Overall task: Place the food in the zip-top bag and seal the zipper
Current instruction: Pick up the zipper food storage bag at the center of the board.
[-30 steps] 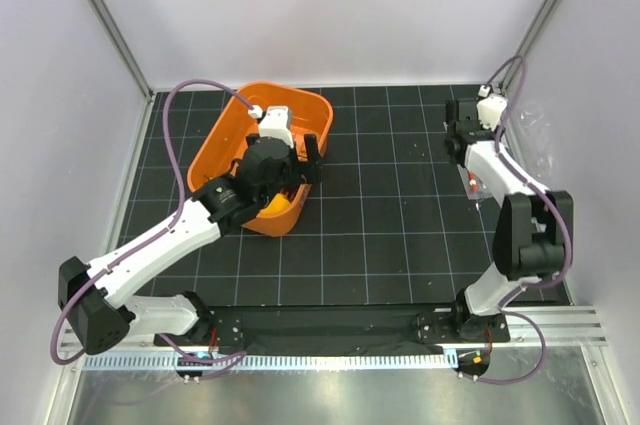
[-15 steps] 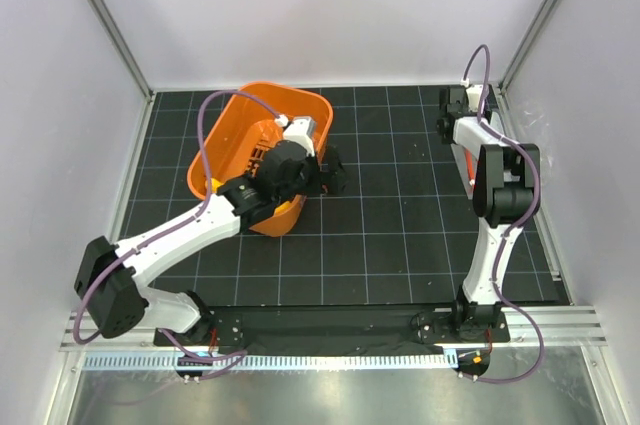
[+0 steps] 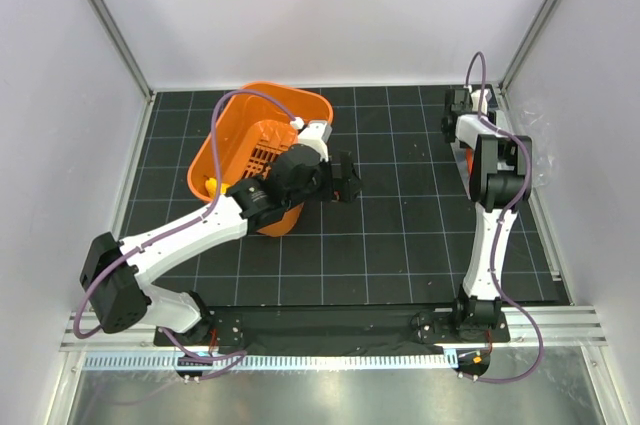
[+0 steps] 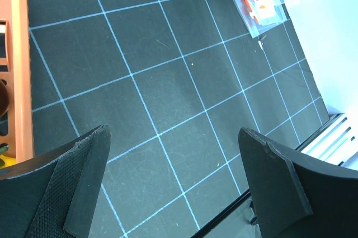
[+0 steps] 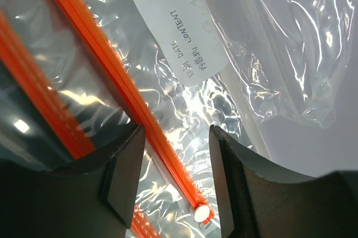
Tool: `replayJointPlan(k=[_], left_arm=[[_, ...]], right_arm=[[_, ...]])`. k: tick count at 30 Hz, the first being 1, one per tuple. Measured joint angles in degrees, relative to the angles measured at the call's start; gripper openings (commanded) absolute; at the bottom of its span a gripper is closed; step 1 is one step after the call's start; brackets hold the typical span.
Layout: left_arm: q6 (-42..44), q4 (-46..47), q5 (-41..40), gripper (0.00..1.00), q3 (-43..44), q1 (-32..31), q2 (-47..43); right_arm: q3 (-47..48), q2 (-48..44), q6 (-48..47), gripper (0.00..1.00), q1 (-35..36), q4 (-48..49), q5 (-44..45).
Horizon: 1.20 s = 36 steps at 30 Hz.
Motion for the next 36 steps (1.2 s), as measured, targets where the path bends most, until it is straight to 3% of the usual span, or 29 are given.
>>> replayJointPlan(k=[13,18,19,26,31,36], left_arm=[[0.1,-0.2,-0.3,1.0,0.0,0.0,-0.6],[0.2,-0.4,-0.3,1.0,0.0,0.0,-0.6],[0.2,-0.4,-0.3,1.0,0.0,0.0,-0.6],[0.3,-0.5,-0.3,1.0,0.0,0.0,-1.1],[0.3,-0.5,-0.3,1.0,0.0,0.0,-1.3],[0.3,-0.5,-0.3,1.0,0.0,0.0,-1.4]], right_arm=[[5.9,5.6,-1.7,0.37,0.0,-2.4,5.5],[5.8,6.1,-2.5,0.04,0.0,-2.5,7.5],[5.7,6.1,-2.6,0.01,0.0,-2.5,7.8],[-1.2,3.3,-1.7,0.01,0.0,1.9,8.1],[-12.8,-7.8,-1.3,0.01,0.1,7.8,2.8],[-18.6,-19.1,-1.2,0.01,0.9,15.1,-0.6]])
